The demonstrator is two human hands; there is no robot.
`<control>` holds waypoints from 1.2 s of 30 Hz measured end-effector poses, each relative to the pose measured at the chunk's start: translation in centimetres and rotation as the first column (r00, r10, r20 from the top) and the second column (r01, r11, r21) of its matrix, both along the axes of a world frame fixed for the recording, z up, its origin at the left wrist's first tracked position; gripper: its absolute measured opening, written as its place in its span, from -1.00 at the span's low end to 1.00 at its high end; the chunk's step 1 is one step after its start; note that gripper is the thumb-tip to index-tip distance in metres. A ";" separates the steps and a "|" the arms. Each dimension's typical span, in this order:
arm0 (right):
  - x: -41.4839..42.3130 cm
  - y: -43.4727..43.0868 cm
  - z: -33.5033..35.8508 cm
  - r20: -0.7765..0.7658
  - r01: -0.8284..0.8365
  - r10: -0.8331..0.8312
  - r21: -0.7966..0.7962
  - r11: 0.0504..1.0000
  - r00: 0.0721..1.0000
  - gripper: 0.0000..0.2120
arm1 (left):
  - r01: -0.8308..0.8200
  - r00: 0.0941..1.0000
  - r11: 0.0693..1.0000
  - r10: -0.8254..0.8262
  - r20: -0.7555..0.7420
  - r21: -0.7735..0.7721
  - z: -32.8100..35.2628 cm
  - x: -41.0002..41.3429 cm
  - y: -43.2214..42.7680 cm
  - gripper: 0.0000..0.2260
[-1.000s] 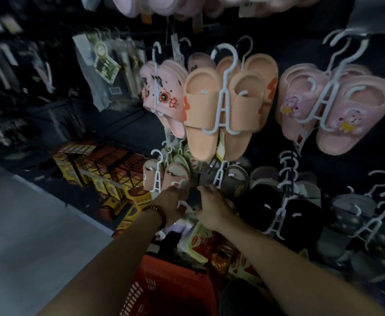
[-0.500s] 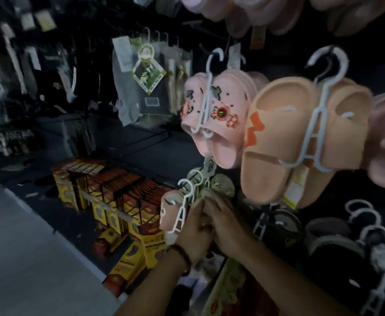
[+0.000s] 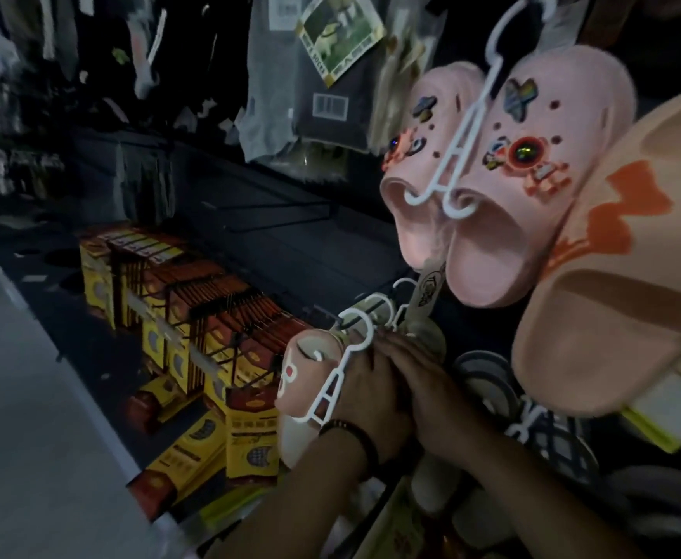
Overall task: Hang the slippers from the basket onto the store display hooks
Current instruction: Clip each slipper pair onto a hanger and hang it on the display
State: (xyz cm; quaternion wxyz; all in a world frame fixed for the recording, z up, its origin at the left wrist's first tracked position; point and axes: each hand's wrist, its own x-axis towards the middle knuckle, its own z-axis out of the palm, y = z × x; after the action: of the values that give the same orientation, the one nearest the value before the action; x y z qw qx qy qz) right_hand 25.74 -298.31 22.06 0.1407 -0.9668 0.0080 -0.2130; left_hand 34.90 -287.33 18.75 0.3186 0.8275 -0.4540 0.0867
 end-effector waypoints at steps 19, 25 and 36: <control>2.8 -5.7 -0.4 -0.120 0.054 -0.051 0.026 0.998 0.991 -0.07 | 0.094 0.983 0.991 -0.078 -0.167 0.091 2.6 2.8 -4.0 -0.25; 2.8 -6.1 -0.5 -0.109 0.048 -0.044 0.036 0.998 0.993 -0.11 | 0.092 0.963 0.996 -0.085 -0.255 0.014 2.9 2.4 -3.8 -0.21; 1.1 -3.6 -0.1 -0.104 0.035 -0.023 0.116 0.993 0.994 -0.35 | 0.153 0.988 0.970 -0.157 -0.004 -0.186 0.9 1.2 -2.3 -0.41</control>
State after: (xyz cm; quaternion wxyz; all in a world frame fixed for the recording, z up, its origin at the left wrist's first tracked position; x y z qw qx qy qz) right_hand 26.83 -301.96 21.92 0.1937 -0.9663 0.0419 -0.1643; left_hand 36.11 -289.59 19.60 0.4042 0.7570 -0.5043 0.0957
